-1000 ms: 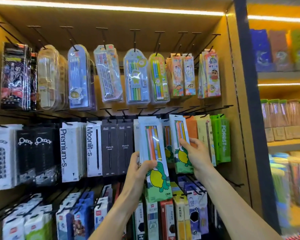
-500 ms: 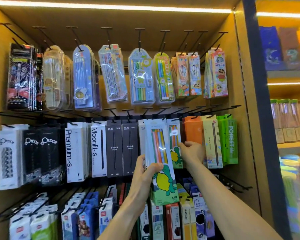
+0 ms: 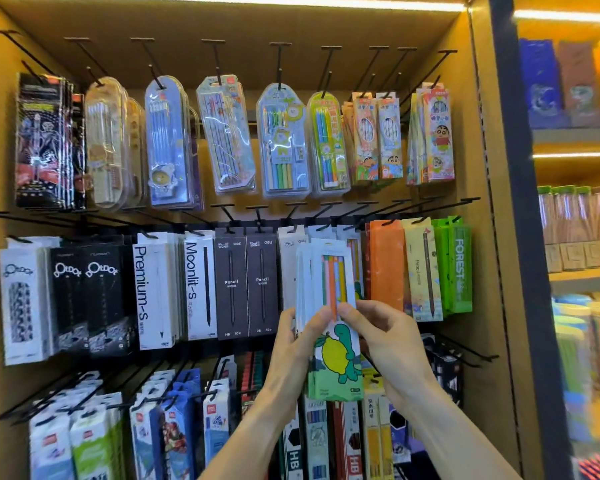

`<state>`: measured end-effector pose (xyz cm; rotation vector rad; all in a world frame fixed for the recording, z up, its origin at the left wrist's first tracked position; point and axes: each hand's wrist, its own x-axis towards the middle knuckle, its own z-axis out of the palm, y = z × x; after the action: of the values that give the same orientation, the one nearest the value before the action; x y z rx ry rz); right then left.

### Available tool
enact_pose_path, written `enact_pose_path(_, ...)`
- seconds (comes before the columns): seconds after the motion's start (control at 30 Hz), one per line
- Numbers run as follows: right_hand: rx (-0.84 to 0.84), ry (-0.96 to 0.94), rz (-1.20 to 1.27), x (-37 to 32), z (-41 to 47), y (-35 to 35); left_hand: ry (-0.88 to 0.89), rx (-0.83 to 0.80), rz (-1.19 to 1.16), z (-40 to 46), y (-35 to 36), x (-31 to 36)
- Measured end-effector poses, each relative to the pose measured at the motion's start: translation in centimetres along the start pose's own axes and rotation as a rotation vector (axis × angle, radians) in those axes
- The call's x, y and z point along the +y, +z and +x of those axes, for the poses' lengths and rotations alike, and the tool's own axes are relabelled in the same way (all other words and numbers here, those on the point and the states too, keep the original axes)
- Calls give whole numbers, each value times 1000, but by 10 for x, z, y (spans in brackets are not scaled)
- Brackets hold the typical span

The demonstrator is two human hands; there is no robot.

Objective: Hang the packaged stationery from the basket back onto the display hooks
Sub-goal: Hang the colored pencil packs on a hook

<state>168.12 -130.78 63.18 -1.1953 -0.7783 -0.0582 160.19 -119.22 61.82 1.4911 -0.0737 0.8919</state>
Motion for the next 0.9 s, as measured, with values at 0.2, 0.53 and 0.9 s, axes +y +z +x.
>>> enact_pose_path(0.2, -3, 32, 90, 5, 0, -8, -11, 67, 6, 0, -5, 3)
enact_pose_path(0.53, 169, -19, -35, -14, 74, -27, -7, 95, 10, 4, -12, 15)
enact_pose_path(0.9, 263, 42, -231, 13, 115, -23, 1, 118, 47, 12, -14, 14)
